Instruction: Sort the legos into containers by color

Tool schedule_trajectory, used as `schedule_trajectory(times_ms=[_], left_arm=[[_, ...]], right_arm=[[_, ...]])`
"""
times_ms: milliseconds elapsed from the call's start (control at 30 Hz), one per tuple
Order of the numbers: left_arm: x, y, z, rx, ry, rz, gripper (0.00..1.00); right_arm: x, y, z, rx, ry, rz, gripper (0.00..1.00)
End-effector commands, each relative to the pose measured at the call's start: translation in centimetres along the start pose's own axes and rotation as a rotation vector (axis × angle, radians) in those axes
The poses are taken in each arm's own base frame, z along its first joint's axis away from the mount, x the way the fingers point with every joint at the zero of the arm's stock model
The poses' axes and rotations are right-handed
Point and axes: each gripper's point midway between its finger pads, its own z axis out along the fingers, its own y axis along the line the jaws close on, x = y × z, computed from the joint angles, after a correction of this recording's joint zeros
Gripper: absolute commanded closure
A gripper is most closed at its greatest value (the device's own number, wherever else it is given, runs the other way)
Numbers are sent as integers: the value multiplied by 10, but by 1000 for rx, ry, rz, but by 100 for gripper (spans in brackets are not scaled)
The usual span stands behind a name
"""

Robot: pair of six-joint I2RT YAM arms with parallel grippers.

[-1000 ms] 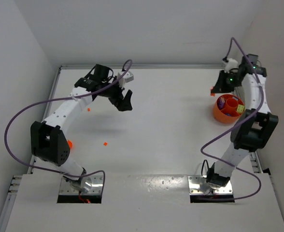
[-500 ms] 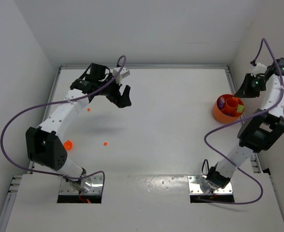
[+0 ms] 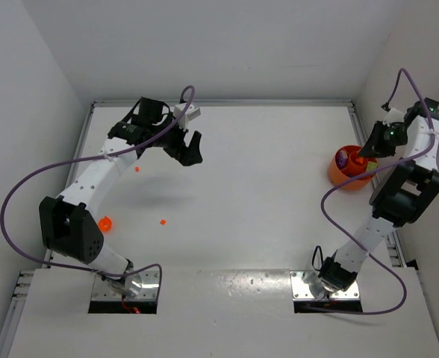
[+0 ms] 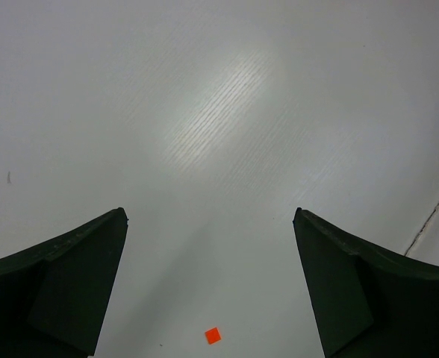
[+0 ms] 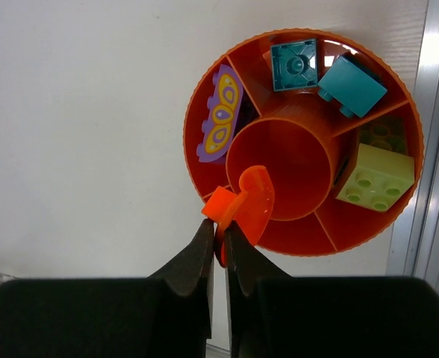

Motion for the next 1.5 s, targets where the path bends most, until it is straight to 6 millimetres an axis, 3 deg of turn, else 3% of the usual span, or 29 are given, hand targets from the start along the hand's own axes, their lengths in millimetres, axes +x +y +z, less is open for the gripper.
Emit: schedule_trajectory(times_ms=[0,200,400,533,633,700,900,1100,1233,1467], left_arm=[[-16,-5,-10,-6,-52,33,0],[-17,-4,-8,-6,-52,33,0],[-17,-1,-8,-24,-48,33,0],[-19,10,-29,-89,-79,15,0],[-2,31,-51,-222,-51,-52,0],[19,52,-67,-323,16,-46,0],[136,97,-123,-559,403,-173,0],[231,97,-179,-539,698,-257,4],[257,98,-198,-562,770,-327,9],[280,101,-192,-610,774,-369,7]], right_arm=[[-12,2,-1,4,-38,-18,92],[-17,-10,5,43,-34,-12,80],[-27,-9,8,60,-46,-22,66],[-33,16,-15,-6,-90,-74,64],[-34,59,-34,-83,-128,-193,63],[-29,84,-42,-120,-124,-277,63],[-3,121,-27,-206,-28,-384,61],[4,146,-5,-257,36,-453,61],[8,154,3,-256,64,-493,61],[20,155,17,-229,190,-565,60]])
